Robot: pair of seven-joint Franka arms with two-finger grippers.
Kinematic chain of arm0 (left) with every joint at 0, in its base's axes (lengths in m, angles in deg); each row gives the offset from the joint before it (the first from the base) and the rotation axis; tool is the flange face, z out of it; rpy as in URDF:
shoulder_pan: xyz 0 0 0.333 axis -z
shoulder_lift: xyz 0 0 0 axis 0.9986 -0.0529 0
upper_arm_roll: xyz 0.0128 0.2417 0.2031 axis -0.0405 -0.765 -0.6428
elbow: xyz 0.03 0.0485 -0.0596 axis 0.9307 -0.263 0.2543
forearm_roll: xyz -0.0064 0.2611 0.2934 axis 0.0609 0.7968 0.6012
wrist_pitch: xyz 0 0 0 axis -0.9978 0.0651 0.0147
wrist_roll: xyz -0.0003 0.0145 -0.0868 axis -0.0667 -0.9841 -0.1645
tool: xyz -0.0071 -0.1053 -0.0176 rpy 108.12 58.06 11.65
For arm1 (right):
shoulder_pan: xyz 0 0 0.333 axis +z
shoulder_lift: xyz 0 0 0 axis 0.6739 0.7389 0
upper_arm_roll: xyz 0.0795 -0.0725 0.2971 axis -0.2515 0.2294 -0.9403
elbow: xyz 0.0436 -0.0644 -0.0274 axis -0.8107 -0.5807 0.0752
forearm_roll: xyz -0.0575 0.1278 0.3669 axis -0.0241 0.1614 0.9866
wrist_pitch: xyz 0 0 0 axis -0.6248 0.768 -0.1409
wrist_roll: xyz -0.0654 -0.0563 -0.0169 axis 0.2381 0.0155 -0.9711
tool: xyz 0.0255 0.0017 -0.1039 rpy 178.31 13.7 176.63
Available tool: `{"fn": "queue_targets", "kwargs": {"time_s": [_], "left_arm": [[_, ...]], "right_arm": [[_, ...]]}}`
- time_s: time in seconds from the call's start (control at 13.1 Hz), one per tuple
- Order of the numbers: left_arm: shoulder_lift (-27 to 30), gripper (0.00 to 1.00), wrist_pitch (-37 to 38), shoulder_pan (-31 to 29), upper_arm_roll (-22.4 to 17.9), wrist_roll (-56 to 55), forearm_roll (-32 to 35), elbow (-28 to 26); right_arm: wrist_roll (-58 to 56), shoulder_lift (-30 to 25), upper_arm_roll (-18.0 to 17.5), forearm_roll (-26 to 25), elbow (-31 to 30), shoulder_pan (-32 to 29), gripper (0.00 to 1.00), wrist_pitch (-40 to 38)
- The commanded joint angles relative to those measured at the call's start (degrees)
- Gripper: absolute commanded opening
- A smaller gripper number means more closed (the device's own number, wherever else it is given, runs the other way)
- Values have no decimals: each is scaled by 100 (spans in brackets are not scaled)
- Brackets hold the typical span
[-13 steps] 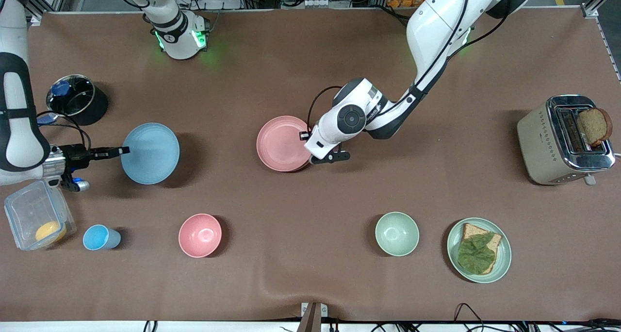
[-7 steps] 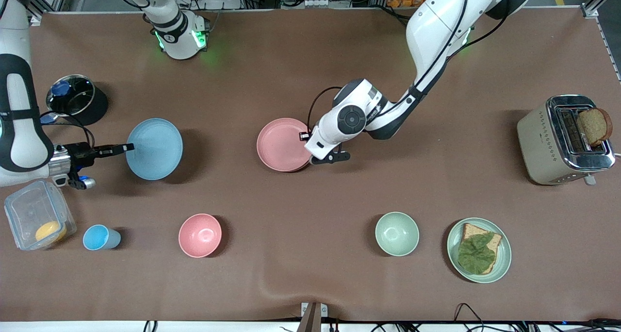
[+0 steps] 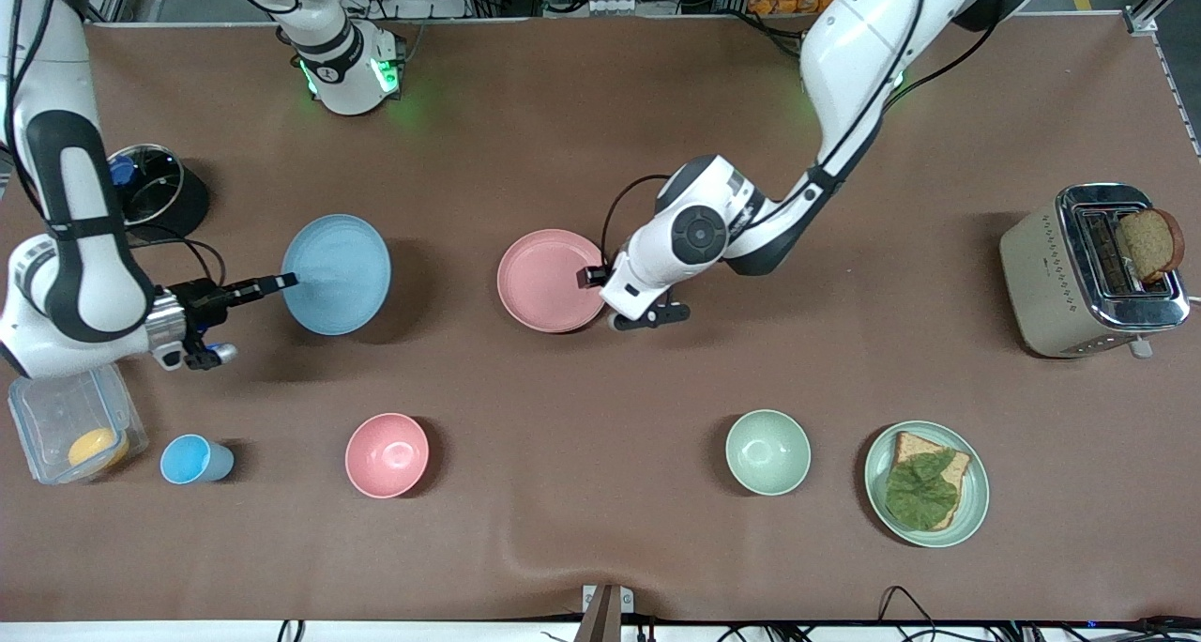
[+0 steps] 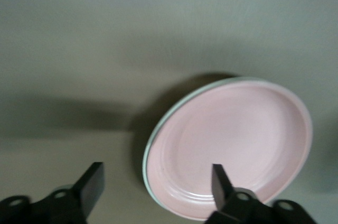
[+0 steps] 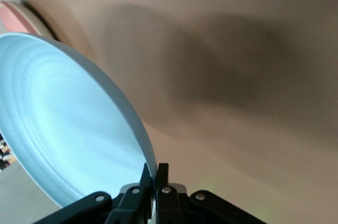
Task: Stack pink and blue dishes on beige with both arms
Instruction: 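Carry the blue plate toward the pink plate while the left gripper withdraws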
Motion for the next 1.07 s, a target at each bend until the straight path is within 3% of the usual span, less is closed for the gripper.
{"fn": "queue_targets", "kwargs": {"time_s": [0.0, 0.3, 0.69, 0.99], "left_arm": [[1104, 100, 823, -601, -19, 33, 390, -126], [2387, 100, 2009, -1181, -19, 138, 1499, -92], [3145, 100, 3135, -1973, 7, 1911, 1421, 418], [3454, 100, 3864, -2115, -19, 2257, 1404, 707]], "right_arm": [[-70, -39, 56, 483, -149, 330, 0, 38], [-44, -170, 56, 1029, -466, 856, 0, 539], [1061, -767, 74, 1004, -405, 2313, 0, 1487], [1248, -760, 100, 872, -422, 3140, 0, 2295]]}}
